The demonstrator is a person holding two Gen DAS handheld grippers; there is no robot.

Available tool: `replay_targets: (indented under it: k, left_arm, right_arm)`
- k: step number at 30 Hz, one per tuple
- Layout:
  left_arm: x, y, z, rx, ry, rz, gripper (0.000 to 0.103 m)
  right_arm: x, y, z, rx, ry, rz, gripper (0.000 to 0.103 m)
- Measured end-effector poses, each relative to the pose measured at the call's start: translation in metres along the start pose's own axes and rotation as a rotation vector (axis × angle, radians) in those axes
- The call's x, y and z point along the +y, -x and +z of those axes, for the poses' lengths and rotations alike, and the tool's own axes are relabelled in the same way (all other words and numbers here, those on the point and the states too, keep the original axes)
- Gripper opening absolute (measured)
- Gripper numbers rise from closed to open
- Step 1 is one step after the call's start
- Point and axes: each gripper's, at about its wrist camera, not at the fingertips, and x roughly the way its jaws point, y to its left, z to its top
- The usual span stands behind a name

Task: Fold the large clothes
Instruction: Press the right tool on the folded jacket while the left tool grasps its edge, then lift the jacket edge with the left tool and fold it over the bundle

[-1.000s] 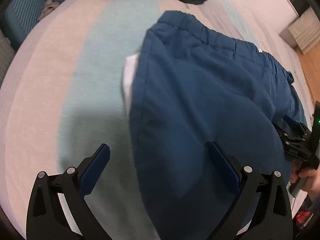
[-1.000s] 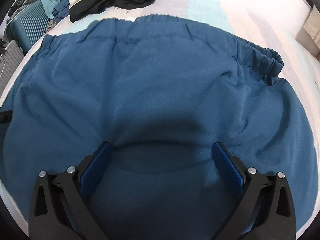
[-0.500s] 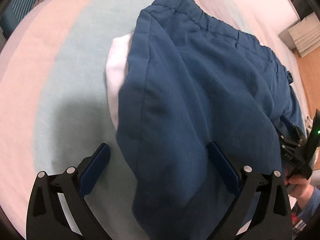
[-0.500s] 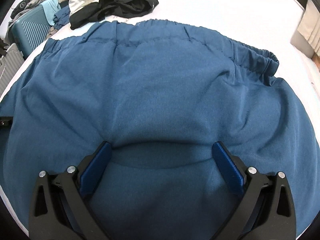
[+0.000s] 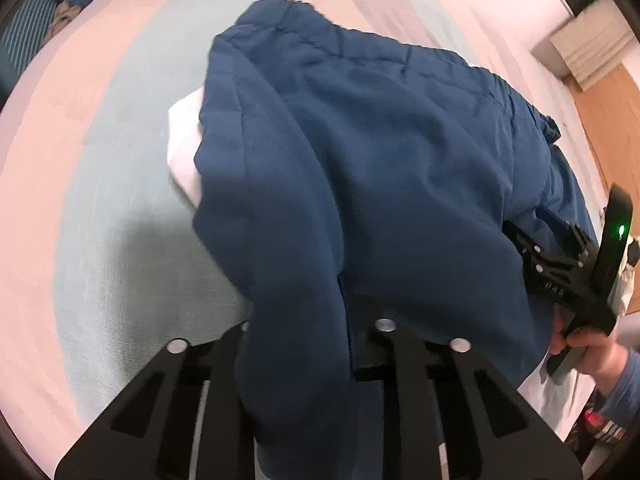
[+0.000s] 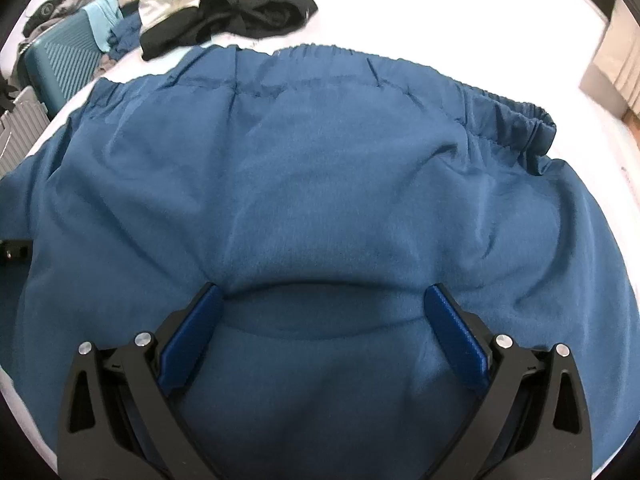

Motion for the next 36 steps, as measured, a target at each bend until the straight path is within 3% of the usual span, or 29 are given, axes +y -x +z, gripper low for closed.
replay_targets:
  k: [3, 7, 21, 27, 36]
  left_arm:
    - [-0.006, 0.005, 0.003, 0.002, 0.007, -0.006, 0.013]
    - [-0.012, 0.020, 0.010, -0.010, 0.018, -0.024, 0.012]
    - [-0.078, 0.046, 0.019, -0.019, -0.011, 0.073, 0.011]
    - [-0.103, 0.039, 0.020, -0.021, -0.012, 0.156, 0.011]
    - [-0.143, 0.041, 0.021, -0.031, -0.014, 0.206, 0.011]
  right_arm:
    - [-0.002, 0.000, 0.009, 0.068, -0.006, 0.009, 0.097]
    - [-0.003, 0.000, 0.012, 0.097, -0.002, 0.020, 0.097]
    - [-0.024, 0.025, 0.018, 0.075, -0.033, 0.096, 0.092]
    - [-0.044, 0.034, 0.022, 0.053, -0.067, 0.090, 0.092]
    - [-0.082, 0.048, 0.019, 0.027, -0.037, 0.066, 0.092]
